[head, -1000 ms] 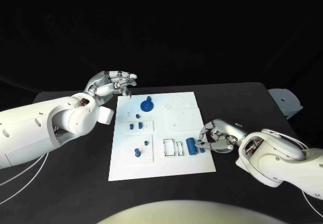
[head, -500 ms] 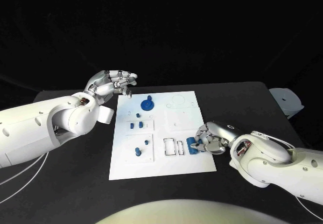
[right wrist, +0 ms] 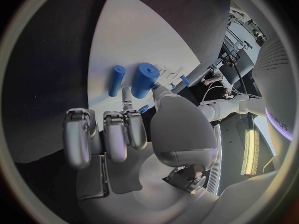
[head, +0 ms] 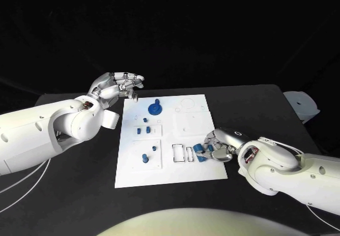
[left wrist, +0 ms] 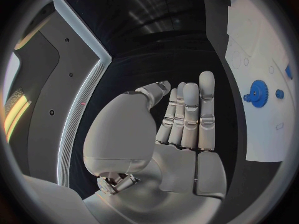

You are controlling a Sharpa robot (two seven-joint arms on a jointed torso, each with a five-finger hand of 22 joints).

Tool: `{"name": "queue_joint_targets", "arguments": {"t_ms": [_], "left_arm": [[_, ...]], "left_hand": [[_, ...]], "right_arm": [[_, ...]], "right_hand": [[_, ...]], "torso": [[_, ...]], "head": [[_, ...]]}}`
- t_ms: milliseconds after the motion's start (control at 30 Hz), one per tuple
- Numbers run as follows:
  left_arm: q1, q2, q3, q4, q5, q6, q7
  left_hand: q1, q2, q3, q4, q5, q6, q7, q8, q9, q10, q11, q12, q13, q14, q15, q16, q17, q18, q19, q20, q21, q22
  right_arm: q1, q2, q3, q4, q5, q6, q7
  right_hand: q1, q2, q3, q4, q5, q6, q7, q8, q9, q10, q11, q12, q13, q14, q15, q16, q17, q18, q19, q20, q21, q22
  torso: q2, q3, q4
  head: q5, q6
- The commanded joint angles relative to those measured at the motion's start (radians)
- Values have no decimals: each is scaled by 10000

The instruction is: Assemble the parts on the task board

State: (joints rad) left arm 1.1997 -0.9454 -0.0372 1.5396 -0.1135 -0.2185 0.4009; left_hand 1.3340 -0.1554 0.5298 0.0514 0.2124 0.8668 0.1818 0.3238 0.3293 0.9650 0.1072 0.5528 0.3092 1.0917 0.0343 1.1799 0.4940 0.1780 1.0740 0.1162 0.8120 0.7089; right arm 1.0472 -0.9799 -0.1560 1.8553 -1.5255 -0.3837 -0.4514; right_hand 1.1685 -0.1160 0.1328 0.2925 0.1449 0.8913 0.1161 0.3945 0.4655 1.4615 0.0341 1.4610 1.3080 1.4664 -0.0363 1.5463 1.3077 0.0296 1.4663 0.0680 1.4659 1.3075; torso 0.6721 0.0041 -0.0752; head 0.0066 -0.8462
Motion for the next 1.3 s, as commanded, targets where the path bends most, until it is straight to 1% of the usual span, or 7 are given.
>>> {"name": "queue_joint_targets", "arguments": {"t_ms": [33, 367, 567, 800, 1000, 1167, 1300], "left_arm": [[4, -3, 6, 41, 210, 276, 103], [5, -60, 6, 70, 249, 233, 90], [5, -80, 6, 85, 252, 224, 86], [5, -87, 6, 85, 253, 217, 84], [5, -73, 6, 71, 253, 223, 88], [4, -48, 6, 61, 253, 243, 86], [4, -54, 5, 59, 253, 247, 79]], "left_hand": [[-109, -29, 0, 38, -19, -76, 28, 50, 13, -77, 11, 47, -13, -48, 7, 33, -17, 60, -8, 73, -51, -12], [-192, 11, -22, 139, -8, -101, 32, 63, 20, -110, 18, 70, -22, -54, 16, 46, -18, 60, -3, 83, -81, -32], [-207, 21, -26, 160, -5, -106, 32, 68, 23, -117, 19, 77, -24, -55, 17, 49, -19, 60, -1, 85, -88, -37], [-207, 21, -26, 160, -5, -106, 32, 68, 23, -117, 19, 77, -24, -55, 17, 49, -19, 60, -1, 85, -88, -37], [-214, 27, -27, 173, -2, -111, 31, 71, 24, -124, 18, 82, -25, -56, 18, 52, -19, 60, 0, 86, -94, -41], [-214, 27, -27, 173, -2, -111, 31, 71, 24, -124, 18, 82, -25, -56, 18, 52, -19, 60, 0, 86, -94, -41], [-214, 27, -27, 173, -2, -111, 31, 71, 24, -124, 18, 82, -25, -56, 18, 52, -19, 60, 0, 86, -94, -41]], "right_arm": [[-63, 87, -16, -59, -244, 771, -466], [-241, 266, -18, -83, -282, 917, -657], [-280, 279, -18, -53, -264, 197, -753], [-292, 174, -7, 153, -204, -1023, -694], [-217, 47, 78, 597, 183, -1970, -544], [-81, 59, 117, 813, 417, -2325, -474], [-28, 115, 130, 912, 621, -2369, -431]], "right_hand": [[-89, 29, -83, -1, -64, 43, -18, -29, -9, 81, 10, -77, 1267, 925, 7, 36, 2072, -100, 790, -19, 70, 2295], [143, -20, -297, -33, -102, 172, -58, 30, 0, 101, -21, -79, 1305, 932, -15, 53, 2117, -110, 803, -29, 124, 2321], [682, 196, -419, -46, 612, 397, -137, 135, 22, 192, -92, -22, 1427, 947, -71, 79, 2187, -138, 840, -71, 265, 2378], [1711, 566, 49, -201, 461, 744, -343, 334, 138, 279, -273, 21, 1531, 967, -219, 113, 2280, -186, 904, -188, 503, 2463], [2305, 548, 688, -335, 557, 795, -432, 418, 236, 384, -363, 114, 1669, 976, -305, 127, 2319, -235, 968, -283, 745, 2542], [2215, 501, 746, -247, 557, 791, -416, 426, 253, 386, -354, 109, 1673, 978, -300, 129, 2323, -234, 966, -287, 738, 2541], [2149, 473, 795, -179, 576, 787, -413, 431, 266, 403, -349, 126, 1696, 979, -298, 130, 2329, -237, 971, -287, 755, 2546]], "torso": [[-4, 9, -5], [-1, 6, -6], [-1, 14, -6], [-13, 10, -4], [-20, 7, -19], [0, 14, 29], [5, 10, 13]], "head": [[32, -17], [44, -63], [72, -44], [78, -36], [88, -2], [72, 17], [119, 17]]}}
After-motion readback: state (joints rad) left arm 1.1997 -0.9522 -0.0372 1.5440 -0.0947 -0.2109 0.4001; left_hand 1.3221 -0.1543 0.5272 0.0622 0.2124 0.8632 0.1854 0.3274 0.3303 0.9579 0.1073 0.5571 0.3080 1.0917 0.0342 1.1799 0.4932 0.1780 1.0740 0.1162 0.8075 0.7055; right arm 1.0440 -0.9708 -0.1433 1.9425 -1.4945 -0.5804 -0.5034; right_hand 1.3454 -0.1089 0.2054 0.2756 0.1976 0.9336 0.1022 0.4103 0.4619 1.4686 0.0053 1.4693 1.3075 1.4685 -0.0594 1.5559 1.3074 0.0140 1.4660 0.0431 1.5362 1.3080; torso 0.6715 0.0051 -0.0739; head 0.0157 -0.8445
